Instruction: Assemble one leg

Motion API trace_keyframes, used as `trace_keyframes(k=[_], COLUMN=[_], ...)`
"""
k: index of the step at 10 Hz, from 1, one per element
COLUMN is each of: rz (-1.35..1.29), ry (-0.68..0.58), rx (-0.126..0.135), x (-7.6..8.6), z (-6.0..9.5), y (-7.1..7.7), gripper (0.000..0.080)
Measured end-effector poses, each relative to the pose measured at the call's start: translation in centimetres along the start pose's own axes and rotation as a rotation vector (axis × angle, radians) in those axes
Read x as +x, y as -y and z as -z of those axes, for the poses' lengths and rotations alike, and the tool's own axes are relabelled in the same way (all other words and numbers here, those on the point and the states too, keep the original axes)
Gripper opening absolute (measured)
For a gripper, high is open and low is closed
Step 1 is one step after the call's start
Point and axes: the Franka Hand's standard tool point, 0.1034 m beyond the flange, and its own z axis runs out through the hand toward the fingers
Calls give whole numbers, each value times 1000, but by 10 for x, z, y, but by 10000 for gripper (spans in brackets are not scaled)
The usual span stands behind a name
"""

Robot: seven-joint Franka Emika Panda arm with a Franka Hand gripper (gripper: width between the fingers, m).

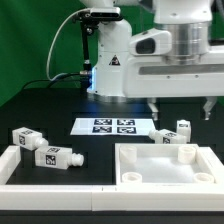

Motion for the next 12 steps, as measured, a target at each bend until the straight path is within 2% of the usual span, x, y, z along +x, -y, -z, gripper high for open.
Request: trace_keyframes(k=[1,4,5,7,8,10,11,12], rz=[4,-8,-65,-99,-108,-109,-110,-113], ry=[67,219,343,487,617,714,783,818], rx=[-13,-31,5,-7,-11,-18,-27,-28], x=[-5,-4,-17,-41,-57,-53,-58,-58], z=[1,-2,-8,-20,-18,-23,-24,-30], y=[1,-6,-5,2,6,1,-3,-3], gripper=[649,649,649,649,649,649,649,649])
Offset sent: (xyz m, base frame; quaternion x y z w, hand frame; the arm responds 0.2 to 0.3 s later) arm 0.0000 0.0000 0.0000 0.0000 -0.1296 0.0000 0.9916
